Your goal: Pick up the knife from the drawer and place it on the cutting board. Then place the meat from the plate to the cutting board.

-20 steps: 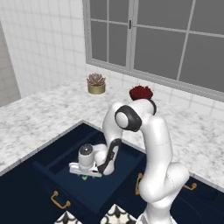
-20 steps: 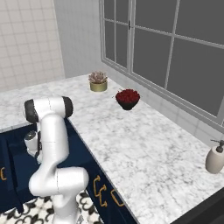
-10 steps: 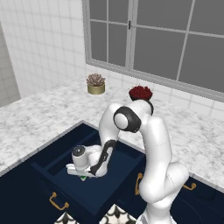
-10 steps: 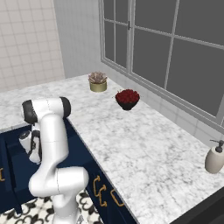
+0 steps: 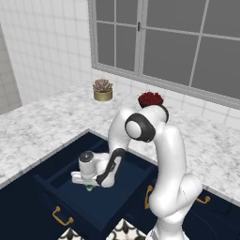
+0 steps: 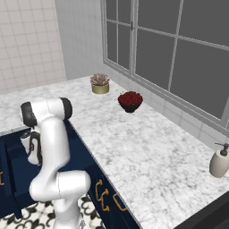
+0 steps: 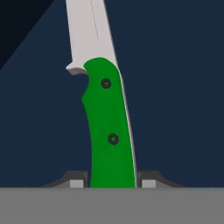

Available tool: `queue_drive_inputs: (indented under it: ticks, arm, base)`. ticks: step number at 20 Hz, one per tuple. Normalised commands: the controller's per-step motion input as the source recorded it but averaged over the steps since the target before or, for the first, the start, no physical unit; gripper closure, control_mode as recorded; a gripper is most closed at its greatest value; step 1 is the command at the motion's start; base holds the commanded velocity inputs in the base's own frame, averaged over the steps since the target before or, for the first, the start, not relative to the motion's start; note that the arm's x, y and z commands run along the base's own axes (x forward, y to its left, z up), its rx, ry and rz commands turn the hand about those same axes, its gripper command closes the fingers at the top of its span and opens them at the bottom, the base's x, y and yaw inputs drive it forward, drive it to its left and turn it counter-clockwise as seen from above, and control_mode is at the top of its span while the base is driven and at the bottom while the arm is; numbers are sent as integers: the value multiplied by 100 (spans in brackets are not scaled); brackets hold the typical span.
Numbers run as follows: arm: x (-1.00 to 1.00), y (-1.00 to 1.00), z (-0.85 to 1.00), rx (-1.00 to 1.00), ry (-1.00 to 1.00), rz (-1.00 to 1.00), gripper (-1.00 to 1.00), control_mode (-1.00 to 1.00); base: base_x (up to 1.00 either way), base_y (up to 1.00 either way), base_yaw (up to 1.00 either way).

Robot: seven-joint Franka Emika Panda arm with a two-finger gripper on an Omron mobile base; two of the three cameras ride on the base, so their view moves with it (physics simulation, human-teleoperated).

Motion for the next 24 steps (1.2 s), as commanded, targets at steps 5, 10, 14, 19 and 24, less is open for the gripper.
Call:
queue_drive_inputs:
  ticks: [5, 10, 14, 19, 24]
  arm:
    - [-40, -21, 99, 7, 3, -3, 100, -100]
    - [6, 2, 100, 0, 14, -4, 100, -100]
    - [50, 41, 100, -5, 10, 0, 100, -100]
    - [90, 82, 100, -11, 1, 0, 100, -100]
    - [32, 59, 100, -15, 4, -2, 100, -100]
  base:
    - [0, 0, 0]
    - [0, 0, 0]
    - [0, 0, 0]
    - [0, 0, 0]
    - [0, 0, 0]
